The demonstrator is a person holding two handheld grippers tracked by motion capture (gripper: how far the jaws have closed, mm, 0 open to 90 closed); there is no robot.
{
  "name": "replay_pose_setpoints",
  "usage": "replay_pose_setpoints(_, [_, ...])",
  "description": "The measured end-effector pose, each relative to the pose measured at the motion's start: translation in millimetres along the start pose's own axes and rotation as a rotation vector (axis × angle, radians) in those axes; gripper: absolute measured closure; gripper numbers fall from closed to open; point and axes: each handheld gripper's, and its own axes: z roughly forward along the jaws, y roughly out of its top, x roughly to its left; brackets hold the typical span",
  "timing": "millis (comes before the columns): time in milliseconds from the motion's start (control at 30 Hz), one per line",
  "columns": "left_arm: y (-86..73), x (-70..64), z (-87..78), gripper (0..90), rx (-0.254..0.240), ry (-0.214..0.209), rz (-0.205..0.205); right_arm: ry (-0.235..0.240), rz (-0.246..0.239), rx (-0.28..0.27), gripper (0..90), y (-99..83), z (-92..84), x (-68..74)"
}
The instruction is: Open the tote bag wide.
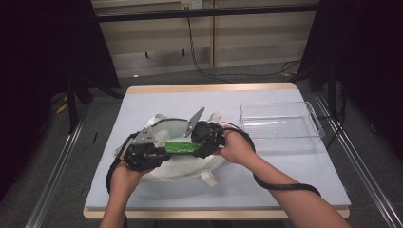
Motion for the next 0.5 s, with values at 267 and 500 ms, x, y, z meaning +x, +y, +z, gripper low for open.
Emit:
replay_pose_setpoints(267, [0.2,-0.3,0.7,71.7,-0.004,-0.002,0.003,-0.002,-0.011,0.006,59.5,0.4,1.9,-1.2])
replay_pose_setpoints(500, [0.5,-0.1,0.9,70.3,-0.010,-0.002,0.001,-0.014,-0.034,0.022,62.1,0.8,2.8,1.0])
